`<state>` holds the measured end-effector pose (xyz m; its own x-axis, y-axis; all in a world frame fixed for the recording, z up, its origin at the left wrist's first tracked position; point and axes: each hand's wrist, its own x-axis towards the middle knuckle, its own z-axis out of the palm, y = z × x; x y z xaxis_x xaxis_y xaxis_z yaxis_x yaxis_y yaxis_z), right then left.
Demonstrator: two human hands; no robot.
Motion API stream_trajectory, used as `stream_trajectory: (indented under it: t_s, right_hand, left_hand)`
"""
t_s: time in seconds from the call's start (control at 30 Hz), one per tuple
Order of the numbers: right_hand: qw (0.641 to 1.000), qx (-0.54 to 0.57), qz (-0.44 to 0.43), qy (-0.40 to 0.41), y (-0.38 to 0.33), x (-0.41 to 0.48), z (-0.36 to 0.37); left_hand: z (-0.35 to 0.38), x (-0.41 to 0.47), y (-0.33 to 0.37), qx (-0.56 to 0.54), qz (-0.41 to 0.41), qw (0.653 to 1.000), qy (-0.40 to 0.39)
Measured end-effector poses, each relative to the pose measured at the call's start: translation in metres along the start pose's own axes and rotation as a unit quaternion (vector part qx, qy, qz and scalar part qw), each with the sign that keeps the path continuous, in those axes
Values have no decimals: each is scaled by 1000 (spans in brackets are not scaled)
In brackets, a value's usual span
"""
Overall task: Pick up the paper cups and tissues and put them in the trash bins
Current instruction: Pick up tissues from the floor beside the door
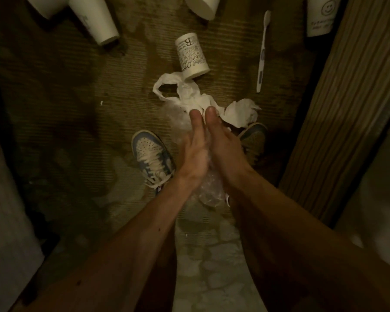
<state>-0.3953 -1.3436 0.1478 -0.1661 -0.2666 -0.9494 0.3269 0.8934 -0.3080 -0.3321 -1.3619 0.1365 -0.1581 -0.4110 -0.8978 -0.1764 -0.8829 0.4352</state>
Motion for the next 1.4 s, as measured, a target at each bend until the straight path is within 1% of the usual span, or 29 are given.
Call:
stream_trajectory:
  t_s: [0.07,0.1,0.17,0.23,0.3,0.33,0.4,0.47,0.53,0.57,0.63,0.7,0.73,0.77,0.8,0.83,0.9,0.97,1.0,1.07,1.1,1.13,1.17,1.23,1.27,1.3,1.33,1.37,1.4]
  right_hand:
    - [996,-43,-13,81,-3,2,2]
    - [993,-49,-12,110,-3,4,-1]
    - [988,-46,-20,147,-5,6,-4]
    - [989,-48,-35,137,-5,5,-2]
    - [994,-40,-36,90,-1,1,3]
    - [997,-31,-30,63,0,0,6]
    - [999,-4,-16,29,2,0,12]
    - [998,34,-15,42,3,7,16]
    - [994,61,-28,83,5,14,19]
    - [993,37,-46,104,7,17,21]
    - [990,-34,-81,111,13,22,23]
    - [995,9,-42,94,13,23,23]
    - [995,28,-29,90,13,25,21]
    - [996,28,-32,80,12,23,19]
    - [997,14,-39,66,9,20,17]
    - [997,12,-46,54,7,18,16]
    - [995,66,-51,52,7,13,13]
    - [985,157,-29,71,9,5,9]
    - [980,191,0,50,11,2,5]
    - [968,232,85,-42,9,-7,2]
    - [952,264,126,-87,7,-8,1]
    - [936,297,154,-113,6,-9,1]
    - [927,314,170,-117,5,-9,-1]
    - [918,336,182,-110,3,-6,-2]
    - [915,347,178,-107,1,-5,-4]
    - [915,348,173,-103,0,-4,-5]
    - [921,340,163,-101,0,-3,-8]
    - [928,325,153,-99,1,-2,-11]
    - [934,311,149,-96,4,-1,-15]
  left_hand:
    - [0,-3,-4,-13,-26,999,-26]
    - [0,-4,-4,-19,-14,1000,-16]
    - [-3,-8,-1,-13,30,999,33]
    - [-10,-8,3,-29,45,997,64]
    - [-19,-1,8,-67,39,995,55]
    - [-23,4,10,-96,16,995,37]
    - [-28,10,12,-136,-60,989,-18]
    - [-26,5,12,-140,-119,979,-83]
    - [-22,-2,6,-135,-147,972,-123]
    - [-20,-4,3,-118,-152,974,-121]
    - [-15,-7,0,-44,-137,985,-97]
    - [-11,-5,-5,23,-107,993,-39]
    - [-12,-3,-8,50,-89,995,17]
    - [-14,-1,-11,93,-64,991,74]
    - [-17,1,-12,135,-36,984,108]
    - [-19,3,-13,158,-9,980,124]
    - [-26,9,-12,163,30,976,144]
    - [-32,13,-6,137,50,979,143]
    - [-33,14,-4,119,54,983,131]
    - [-28,12,-1,102,38,990,88]
    - [-23,9,-1,98,28,993,61]
    - [-18,6,-1,103,24,994,40]
    - [-13,3,-3,130,24,991,20]
    - [-8,1,-8,234,31,972,-10]
    - [-7,3,-12,302,56,952,-15]
    - [-7,6,-17,380,103,919,-18]
    - [-7,7,-19,452,153,879,-22]
    - [-7,6,-20,510,190,839,-27]
    - [-6,7,-23,561,209,801,-32]
